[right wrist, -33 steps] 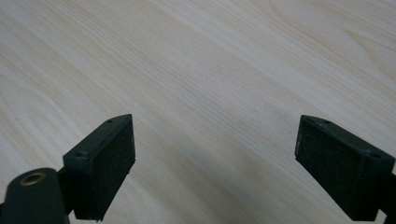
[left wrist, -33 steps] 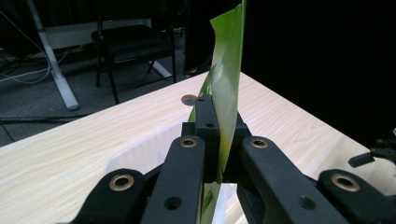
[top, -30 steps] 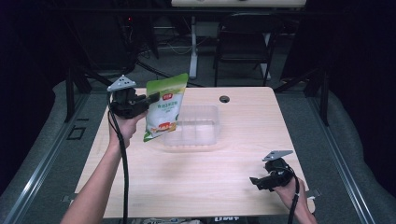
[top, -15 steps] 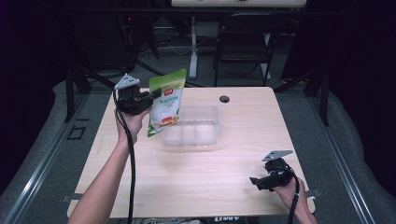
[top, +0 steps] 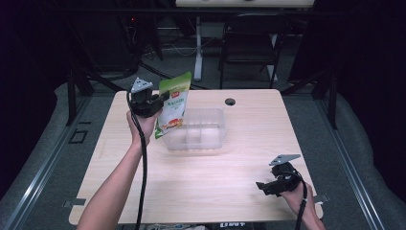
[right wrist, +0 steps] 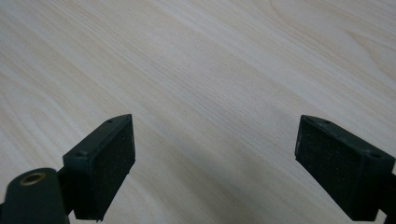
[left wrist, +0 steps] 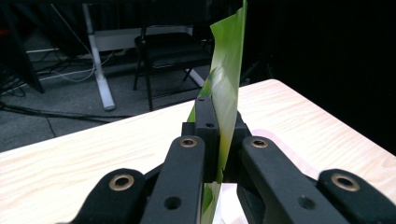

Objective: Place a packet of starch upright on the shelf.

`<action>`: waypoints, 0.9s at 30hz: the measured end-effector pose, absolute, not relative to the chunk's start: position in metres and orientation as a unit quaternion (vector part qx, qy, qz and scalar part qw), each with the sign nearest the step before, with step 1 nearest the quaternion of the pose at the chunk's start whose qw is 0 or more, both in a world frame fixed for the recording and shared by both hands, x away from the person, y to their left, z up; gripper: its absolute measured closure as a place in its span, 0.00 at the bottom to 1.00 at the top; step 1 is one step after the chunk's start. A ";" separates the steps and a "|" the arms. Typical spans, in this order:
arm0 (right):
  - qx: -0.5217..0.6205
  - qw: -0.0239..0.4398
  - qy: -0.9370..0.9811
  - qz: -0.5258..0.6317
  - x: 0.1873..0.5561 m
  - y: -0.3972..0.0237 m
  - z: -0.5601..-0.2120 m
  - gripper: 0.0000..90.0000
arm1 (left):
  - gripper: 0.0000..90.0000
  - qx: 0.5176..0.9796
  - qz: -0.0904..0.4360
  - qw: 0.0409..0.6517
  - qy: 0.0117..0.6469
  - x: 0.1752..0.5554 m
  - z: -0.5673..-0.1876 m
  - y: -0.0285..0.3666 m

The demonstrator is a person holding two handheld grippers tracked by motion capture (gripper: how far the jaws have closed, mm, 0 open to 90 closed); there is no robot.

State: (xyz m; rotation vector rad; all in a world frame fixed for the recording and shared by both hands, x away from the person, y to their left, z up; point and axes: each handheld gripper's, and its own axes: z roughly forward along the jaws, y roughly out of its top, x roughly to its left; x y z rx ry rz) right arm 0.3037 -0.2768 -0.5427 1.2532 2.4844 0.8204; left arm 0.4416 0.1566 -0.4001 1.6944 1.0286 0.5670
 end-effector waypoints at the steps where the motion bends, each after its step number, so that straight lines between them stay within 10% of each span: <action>1: 0.429 0.120 0.850 0.281 0.304 -0.277 -0.543 0.13 | 0.99 0.702 0.236 0.516 0.431 0.443 -0.402 0.156; 27: 0.429 0.121 0.851 0.280 0.303 -0.277 -0.543 0.13 | 0.99 0.709 0.227 0.485 0.460 0.463 -0.450 0.145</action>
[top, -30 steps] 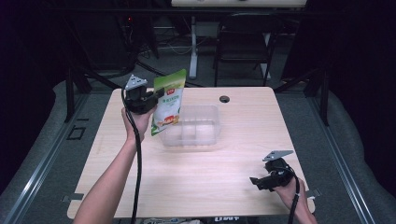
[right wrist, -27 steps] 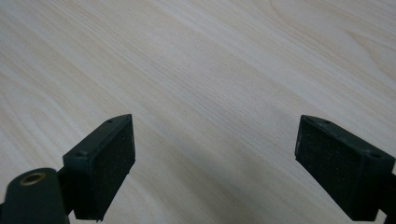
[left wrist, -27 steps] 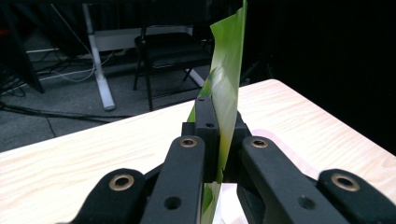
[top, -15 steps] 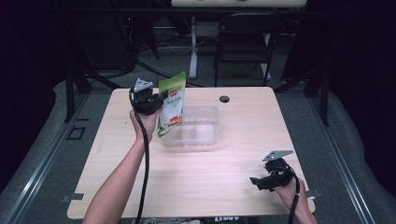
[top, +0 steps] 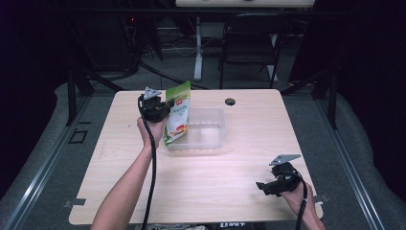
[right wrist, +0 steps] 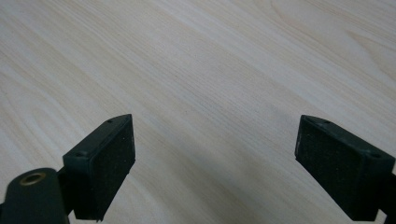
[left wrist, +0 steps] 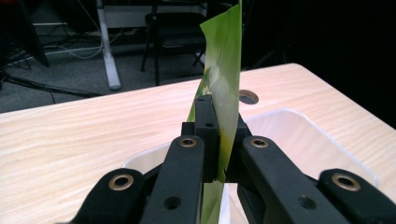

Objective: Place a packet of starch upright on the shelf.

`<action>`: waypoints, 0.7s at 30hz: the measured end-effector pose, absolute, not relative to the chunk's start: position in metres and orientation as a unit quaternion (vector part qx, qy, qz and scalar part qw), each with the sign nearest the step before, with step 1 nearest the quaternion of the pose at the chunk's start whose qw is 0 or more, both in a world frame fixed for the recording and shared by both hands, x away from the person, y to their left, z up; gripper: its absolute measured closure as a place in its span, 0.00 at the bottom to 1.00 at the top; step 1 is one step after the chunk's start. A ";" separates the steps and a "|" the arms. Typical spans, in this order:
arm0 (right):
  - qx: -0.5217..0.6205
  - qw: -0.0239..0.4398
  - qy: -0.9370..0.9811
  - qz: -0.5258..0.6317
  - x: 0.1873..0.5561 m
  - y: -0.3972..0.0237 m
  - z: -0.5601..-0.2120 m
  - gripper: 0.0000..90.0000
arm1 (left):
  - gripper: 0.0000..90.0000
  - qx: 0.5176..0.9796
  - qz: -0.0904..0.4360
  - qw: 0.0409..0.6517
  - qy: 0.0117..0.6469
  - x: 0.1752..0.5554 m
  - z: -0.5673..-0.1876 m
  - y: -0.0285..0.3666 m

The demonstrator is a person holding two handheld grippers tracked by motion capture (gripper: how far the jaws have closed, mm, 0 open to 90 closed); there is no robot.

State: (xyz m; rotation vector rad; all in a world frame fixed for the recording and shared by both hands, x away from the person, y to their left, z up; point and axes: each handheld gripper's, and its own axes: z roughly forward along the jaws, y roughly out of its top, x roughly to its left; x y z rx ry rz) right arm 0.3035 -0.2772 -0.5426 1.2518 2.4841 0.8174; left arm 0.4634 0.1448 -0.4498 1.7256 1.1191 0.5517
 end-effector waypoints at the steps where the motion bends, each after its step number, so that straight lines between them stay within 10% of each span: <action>1: 0.428 0.121 0.851 0.279 0.303 -0.277 -0.543 0.13 | 0.98 0.714 0.230 0.479 0.455 0.463 -0.449 0.145; 6: 0.428 0.119 0.851 0.280 0.304 -0.277 -0.543 0.13 | 0.83 0.737 0.224 0.456 0.445 0.465 -0.443 0.147; 10: 0.427 0.118 0.852 0.280 0.304 -0.276 -0.543 0.13 | 0.51 0.752 0.217 0.428 0.452 0.471 -0.440 0.145; 21: 0.428 0.117 0.852 0.278 0.304 -0.277 -0.544 0.13 | 0.33 0.779 0.207 0.374 0.460 0.496 -0.438 0.133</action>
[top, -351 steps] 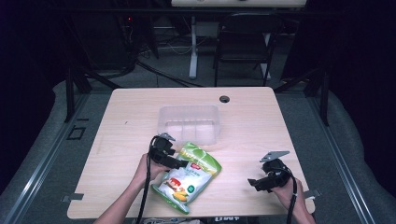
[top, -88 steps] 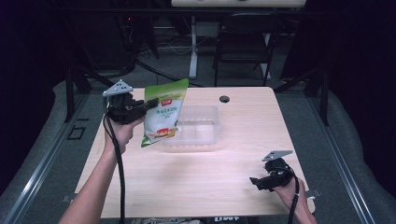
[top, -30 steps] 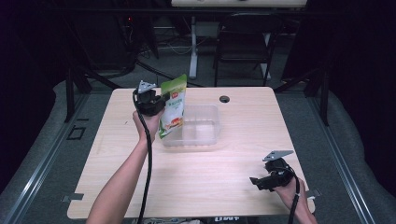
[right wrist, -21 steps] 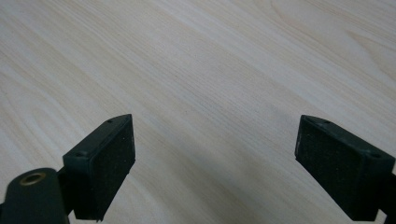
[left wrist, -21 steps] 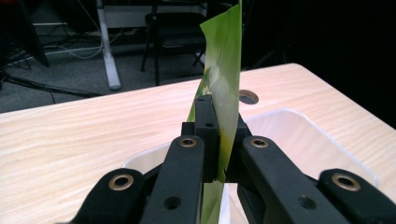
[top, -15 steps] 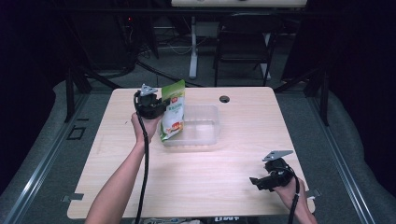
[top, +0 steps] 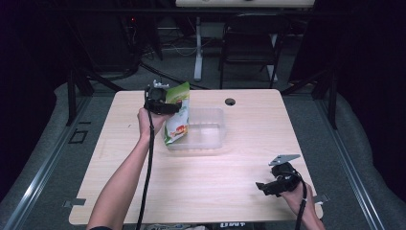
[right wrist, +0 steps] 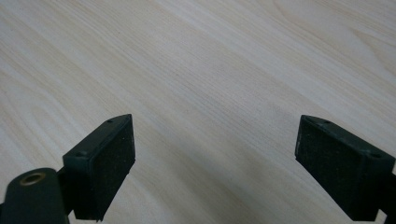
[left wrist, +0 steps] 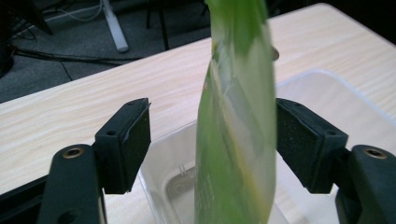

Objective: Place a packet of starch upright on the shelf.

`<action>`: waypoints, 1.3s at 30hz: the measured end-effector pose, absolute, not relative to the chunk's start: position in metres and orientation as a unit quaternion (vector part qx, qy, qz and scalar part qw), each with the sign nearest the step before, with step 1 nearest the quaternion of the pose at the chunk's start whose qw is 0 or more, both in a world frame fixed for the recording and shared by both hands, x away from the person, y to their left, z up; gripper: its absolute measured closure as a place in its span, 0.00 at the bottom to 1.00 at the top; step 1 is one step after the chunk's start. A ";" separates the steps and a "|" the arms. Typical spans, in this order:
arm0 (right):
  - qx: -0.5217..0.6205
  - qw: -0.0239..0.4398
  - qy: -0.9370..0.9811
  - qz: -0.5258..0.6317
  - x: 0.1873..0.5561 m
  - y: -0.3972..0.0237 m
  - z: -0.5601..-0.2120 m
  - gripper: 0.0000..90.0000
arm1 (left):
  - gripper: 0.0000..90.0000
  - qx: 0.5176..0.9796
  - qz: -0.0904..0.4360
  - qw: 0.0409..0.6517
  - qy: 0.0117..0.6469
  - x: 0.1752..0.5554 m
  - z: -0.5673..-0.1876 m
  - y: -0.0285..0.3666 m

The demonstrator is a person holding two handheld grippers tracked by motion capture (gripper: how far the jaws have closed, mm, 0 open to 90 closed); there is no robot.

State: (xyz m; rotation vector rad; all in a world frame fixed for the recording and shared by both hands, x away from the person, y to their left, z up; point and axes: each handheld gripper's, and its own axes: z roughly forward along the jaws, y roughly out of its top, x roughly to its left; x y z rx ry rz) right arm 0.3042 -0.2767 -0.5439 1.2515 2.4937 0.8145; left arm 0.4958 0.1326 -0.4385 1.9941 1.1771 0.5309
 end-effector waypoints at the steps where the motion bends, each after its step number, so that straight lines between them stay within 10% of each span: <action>1: 0.427 0.116 0.853 0.276 0.304 -0.277 -0.544 0.13 | 0.35 0.781 0.208 0.371 0.457 0.498 -0.439 0.130; 13: 0.429 0.118 0.851 0.278 0.304 -0.276 -0.544 0.13 | 0.94 0.802 0.205 0.356 0.434 0.499 -0.443 0.122; 39: 0.429 0.119 0.851 0.279 0.304 -0.276 -0.544 0.13 | 1.00 0.717 0.253 0.479 0.439 0.465 -0.457 0.135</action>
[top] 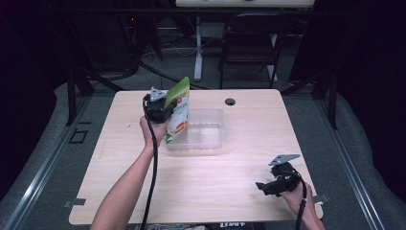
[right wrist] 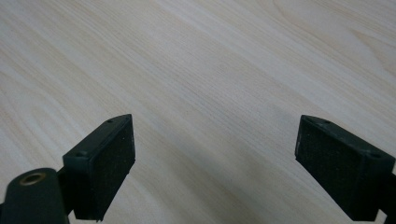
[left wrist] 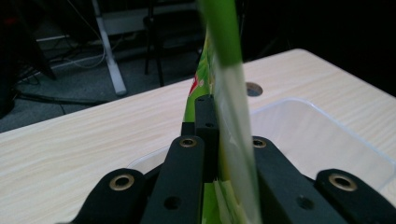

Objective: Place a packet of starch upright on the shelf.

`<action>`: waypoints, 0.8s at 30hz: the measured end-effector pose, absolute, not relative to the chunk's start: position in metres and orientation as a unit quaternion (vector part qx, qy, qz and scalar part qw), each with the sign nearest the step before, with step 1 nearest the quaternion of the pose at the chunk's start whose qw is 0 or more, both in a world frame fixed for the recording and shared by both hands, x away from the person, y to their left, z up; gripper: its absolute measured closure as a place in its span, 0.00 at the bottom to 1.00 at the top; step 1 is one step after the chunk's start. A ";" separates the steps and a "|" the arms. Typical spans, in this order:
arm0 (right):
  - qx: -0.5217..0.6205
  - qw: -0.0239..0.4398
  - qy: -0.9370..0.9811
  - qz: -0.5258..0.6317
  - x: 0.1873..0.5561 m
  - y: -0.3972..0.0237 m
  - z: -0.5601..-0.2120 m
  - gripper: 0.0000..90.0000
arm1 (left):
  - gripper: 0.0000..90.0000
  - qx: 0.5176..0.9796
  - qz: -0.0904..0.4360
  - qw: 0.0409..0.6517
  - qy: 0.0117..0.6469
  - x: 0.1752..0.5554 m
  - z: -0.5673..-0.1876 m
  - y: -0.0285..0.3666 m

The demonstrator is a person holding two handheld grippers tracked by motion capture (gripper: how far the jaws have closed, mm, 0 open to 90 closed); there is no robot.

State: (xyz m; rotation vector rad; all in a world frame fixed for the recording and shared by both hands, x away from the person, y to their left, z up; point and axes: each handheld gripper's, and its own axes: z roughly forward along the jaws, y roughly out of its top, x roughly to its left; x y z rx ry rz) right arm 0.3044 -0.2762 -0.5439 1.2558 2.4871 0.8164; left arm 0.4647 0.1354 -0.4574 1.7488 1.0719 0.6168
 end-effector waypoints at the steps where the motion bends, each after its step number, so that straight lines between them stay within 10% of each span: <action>1: 0.430 0.118 0.850 0.280 0.304 -0.276 -0.544 0.13 | 1.00 0.713 0.253 0.483 0.441 0.465 -0.459 0.137; 24: 0.423 0.107 0.853 0.285 0.307 -0.274 -0.544 0.13 | 0.96 0.727 0.256 0.448 0.453 0.462 -0.480 0.161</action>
